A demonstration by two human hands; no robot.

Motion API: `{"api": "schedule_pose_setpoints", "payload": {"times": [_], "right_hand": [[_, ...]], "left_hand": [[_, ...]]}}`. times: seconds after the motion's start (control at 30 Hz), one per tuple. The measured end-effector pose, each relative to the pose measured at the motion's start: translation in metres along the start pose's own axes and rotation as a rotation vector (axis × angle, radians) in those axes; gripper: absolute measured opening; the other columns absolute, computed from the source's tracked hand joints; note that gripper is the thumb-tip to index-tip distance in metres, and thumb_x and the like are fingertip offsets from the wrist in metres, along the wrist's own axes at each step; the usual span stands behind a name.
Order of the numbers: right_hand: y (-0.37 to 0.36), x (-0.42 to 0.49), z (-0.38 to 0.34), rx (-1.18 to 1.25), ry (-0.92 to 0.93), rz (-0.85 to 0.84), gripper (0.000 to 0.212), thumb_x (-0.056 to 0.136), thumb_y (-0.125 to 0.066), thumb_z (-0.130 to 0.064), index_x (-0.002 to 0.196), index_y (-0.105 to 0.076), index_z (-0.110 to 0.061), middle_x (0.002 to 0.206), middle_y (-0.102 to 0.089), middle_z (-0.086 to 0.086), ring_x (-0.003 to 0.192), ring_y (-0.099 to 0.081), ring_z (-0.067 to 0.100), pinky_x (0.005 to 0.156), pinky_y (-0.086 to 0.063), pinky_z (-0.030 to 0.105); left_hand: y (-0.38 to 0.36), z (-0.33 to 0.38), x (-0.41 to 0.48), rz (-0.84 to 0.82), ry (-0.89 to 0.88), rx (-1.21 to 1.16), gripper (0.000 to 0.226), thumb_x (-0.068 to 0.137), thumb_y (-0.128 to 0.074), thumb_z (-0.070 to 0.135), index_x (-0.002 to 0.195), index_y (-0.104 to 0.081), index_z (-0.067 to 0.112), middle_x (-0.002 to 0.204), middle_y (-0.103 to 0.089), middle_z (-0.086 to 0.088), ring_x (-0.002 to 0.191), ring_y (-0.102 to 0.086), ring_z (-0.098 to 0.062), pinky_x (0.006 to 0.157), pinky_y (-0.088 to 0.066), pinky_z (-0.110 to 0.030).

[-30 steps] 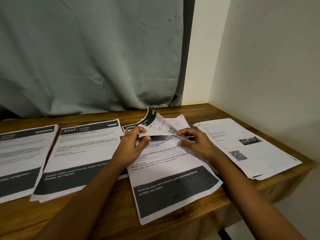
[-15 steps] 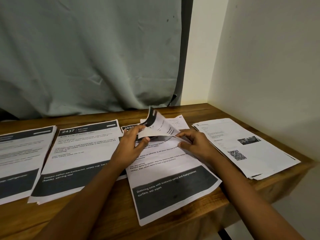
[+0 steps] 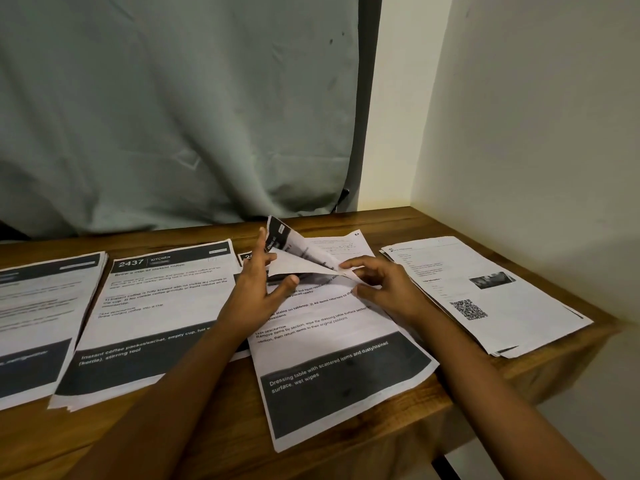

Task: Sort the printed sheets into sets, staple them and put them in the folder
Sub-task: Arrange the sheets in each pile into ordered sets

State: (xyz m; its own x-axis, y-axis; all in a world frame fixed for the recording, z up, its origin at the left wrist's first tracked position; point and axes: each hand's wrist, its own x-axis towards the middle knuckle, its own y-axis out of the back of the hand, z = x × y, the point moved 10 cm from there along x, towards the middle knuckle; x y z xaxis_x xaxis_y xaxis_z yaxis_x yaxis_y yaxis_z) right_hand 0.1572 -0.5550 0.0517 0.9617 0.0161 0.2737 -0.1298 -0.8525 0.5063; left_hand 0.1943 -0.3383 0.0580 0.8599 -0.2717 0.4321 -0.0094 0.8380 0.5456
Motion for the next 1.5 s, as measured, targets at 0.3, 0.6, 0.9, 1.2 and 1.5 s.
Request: {"api": "schedule_pose_setpoints", "payload": {"times": [0.3, 0.6, 0.9, 1.2, 1.5], "right_hand": [[-0.007, -0.004, -0.013, -0.125, 0.023, -0.065, 0.035, 0.086, -0.068, -0.005, 0.116, -0.069, -0.022, 0.112, -0.059, -0.022, 0.093, -0.054, -0.01, 0.071, -0.041, -0.003], [-0.002, -0.002, -0.008, -0.044, 0.008, -0.039, 0.029, 0.081, -0.066, -0.052, 0.103, -0.072, -0.034, 0.125, -0.058, -0.018, 0.12, -0.049, 0.004, 0.098, -0.038, 0.031], [0.034, 0.009, 0.039, -0.395, -0.348, 0.195, 0.064, 0.082, -0.073, -0.031, 0.135, -0.045, -0.009, 0.135, -0.054, 0.01, 0.121, -0.05, 0.029, 0.097, -0.042, 0.037], [0.042, 0.011, 0.038, -0.343, -0.393, 0.255, 0.075, 0.074, -0.081, -0.024, 0.134, -0.042, -0.004, 0.135, -0.052, 0.014, 0.123, -0.049, 0.031, 0.096, -0.042, 0.036], [0.046, 0.011, 0.049, -0.355, -0.507, 0.273, 0.057, 0.069, -0.084, -0.032, 0.109, -0.055, -0.002, 0.104, -0.061, 0.012, 0.09, -0.052, 0.022, 0.068, -0.037, 0.03]], "left_hand": [[0.02, 0.022, -0.005, 0.202, -0.176, 0.153, 0.082, 0.082, -0.064, 0.052, 0.149, -0.018, 0.041, 0.157, 0.005, 0.006, 0.146, -0.008, -0.028, 0.108, -0.031, -0.052], [0.003, 0.022, 0.002, 0.105, -0.285, 0.464, 0.022, 0.095, -0.053, 0.035, 0.102, -0.072, 0.025, 0.124, -0.064, 0.002, 0.136, -0.037, -0.02, 0.116, 0.012, -0.035], [0.004, 0.017, 0.003, 0.123, -0.259, 0.407, 0.019, 0.094, -0.057, 0.03, 0.1, -0.073, 0.023, 0.11, -0.07, 0.003, 0.13, -0.045, -0.018, 0.117, 0.011, -0.033], [0.005, 0.019, 0.002, 0.146, -0.267, 0.401, 0.017, 0.094, -0.058, 0.027, 0.098, -0.074, 0.021, 0.109, -0.07, 0.002, 0.128, -0.046, -0.019, 0.115, 0.013, -0.029], [0.007, 0.019, 0.001, 0.165, -0.255, 0.399, 0.017, 0.093, -0.059, 0.026, 0.099, -0.074, 0.02, 0.11, -0.07, -0.001, 0.128, -0.047, -0.02, 0.115, 0.012, -0.03]]}}
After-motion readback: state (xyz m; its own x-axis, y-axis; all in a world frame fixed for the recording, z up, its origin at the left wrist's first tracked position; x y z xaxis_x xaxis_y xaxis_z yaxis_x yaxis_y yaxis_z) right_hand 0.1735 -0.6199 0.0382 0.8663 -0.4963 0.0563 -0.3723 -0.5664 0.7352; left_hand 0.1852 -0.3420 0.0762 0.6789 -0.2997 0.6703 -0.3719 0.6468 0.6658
